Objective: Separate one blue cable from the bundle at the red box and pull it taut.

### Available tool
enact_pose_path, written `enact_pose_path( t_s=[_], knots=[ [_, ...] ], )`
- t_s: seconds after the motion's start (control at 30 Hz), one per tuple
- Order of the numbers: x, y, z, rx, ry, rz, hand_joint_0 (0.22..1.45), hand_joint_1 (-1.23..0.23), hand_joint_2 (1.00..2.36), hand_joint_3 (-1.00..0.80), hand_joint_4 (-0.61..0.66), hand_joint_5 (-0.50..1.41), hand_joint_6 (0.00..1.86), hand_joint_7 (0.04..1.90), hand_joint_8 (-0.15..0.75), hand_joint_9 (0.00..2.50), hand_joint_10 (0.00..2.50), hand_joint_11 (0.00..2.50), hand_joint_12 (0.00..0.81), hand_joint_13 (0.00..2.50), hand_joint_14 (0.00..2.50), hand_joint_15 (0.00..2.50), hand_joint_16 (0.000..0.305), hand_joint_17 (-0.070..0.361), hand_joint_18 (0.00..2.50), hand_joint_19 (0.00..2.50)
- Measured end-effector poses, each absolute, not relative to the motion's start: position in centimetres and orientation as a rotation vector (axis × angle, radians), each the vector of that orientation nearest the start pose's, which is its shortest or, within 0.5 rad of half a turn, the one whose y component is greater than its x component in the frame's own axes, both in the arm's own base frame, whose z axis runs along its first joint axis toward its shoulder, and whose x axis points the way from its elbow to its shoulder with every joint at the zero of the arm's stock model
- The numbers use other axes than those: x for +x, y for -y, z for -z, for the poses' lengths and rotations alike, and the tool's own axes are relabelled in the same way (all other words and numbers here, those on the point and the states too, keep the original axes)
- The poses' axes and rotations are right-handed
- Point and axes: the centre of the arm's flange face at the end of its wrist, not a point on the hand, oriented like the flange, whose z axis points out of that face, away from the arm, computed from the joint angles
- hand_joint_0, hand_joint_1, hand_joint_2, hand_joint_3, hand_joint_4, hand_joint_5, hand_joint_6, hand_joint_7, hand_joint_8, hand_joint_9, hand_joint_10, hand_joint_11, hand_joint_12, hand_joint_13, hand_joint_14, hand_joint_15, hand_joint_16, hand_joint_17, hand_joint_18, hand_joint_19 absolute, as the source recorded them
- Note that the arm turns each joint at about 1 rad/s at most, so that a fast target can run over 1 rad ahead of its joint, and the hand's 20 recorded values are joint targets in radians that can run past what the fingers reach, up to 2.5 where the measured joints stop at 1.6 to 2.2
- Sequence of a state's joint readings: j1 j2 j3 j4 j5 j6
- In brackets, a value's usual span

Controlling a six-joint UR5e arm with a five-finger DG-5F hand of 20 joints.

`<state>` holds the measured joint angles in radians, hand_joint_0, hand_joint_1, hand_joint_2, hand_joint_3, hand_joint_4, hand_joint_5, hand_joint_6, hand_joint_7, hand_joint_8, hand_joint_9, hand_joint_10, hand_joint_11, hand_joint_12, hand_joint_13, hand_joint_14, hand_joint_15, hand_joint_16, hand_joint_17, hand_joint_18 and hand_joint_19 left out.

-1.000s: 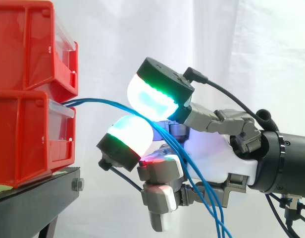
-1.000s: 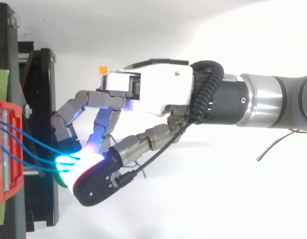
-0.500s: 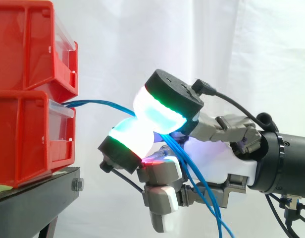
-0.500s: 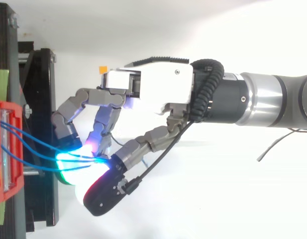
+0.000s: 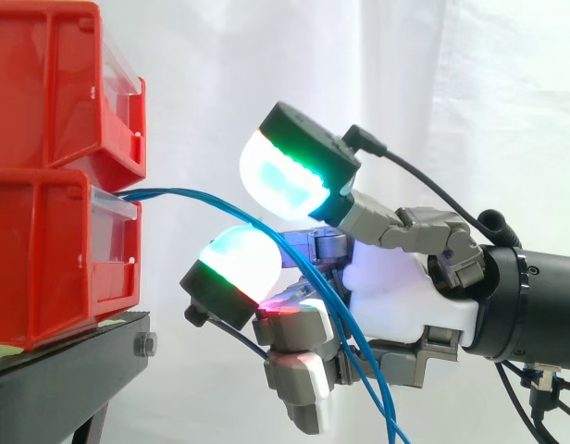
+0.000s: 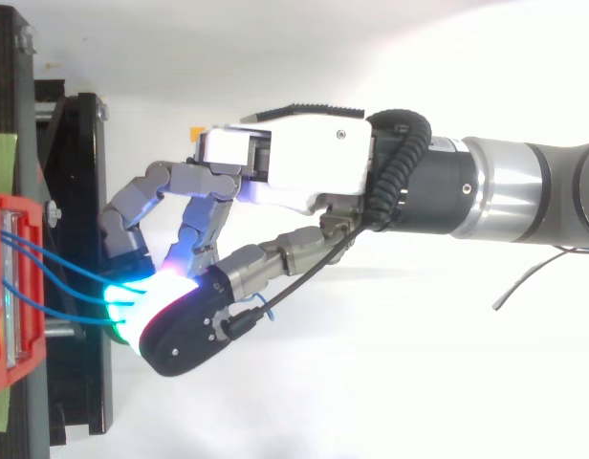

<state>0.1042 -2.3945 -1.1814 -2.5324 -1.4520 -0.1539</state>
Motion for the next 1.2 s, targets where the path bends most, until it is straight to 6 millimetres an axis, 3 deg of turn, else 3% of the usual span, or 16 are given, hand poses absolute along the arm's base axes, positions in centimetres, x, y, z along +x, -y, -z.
enact_pose_path(
  t_s=[0.17,0.3,0.53,0.7,0.83,1.07,1.17,1.2],
  knots=[
    [79.33,6.18,-20.53,0.999,-1.123,-1.167,0.60,-0.69,1.02,-0.16,0.18,-0.14,0.90,1.22,0.447,1.22,0.01,1.18,0.467,1.26,0.02,0.77,0.058,0.130,1.21,0.73],
    [79.32,6.13,-20.50,1.001,-1.122,-1.164,0.63,-0.79,1.02,-0.13,0.14,-0.14,0.91,1.25,0.428,1.19,0.02,1.17,0.462,1.24,0.02,0.78,0.056,0.126,1.20,0.73],
    [79.31,6.13,-20.48,1.003,-1.123,-1.161,0.73,-0.84,1.00,-0.50,0.09,-0.16,0.93,1.17,0.407,1.15,0.02,1.18,0.435,1.20,0.03,0.77,0.051,0.115,1.17,0.71],
    [79.30,6.18,-20.48,0.997,-1.126,-1.153,0.71,-0.86,1.00,-0.50,0.07,-0.15,0.93,1.17,0.406,1.16,0.02,1.19,0.431,1.21,0.02,0.77,0.050,0.112,1.17,0.70],
    [79.30,6.20,-20.49,0.995,-1.127,-1.150,0.66,-0.87,1.00,-0.50,0.13,-0.14,0.93,1.18,0.412,1.18,0.02,1.20,0.426,1.21,0.03,0.78,0.049,0.110,1.16,0.71],
    [79.31,6.21,-20.50,0.991,-1.127,-1.147,0.50,-0.73,1.00,-0.50,0.18,-0.13,0.92,1.13,0.441,1.23,0.01,1.19,0.460,1.25,0.02,0.77,0.055,0.124,1.23,0.70],
    [79.30,6.23,-20.50,0.991,-1.128,-1.145,0.47,-0.62,1.00,-0.50,0.18,-0.13,0.91,1.12,0.454,1.23,0.01,1.18,0.471,1.26,0.02,0.77,0.059,0.132,1.25,0.69],
    [79.30,6.23,-20.50,0.990,-1.129,-1.145,0.51,-0.49,1.00,-0.50,0.18,-0.13,0.91,1.11,0.439,1.24,0.01,1.16,0.456,1.26,0.02,0.77,0.056,0.126,1.23,0.72]
  ],
)
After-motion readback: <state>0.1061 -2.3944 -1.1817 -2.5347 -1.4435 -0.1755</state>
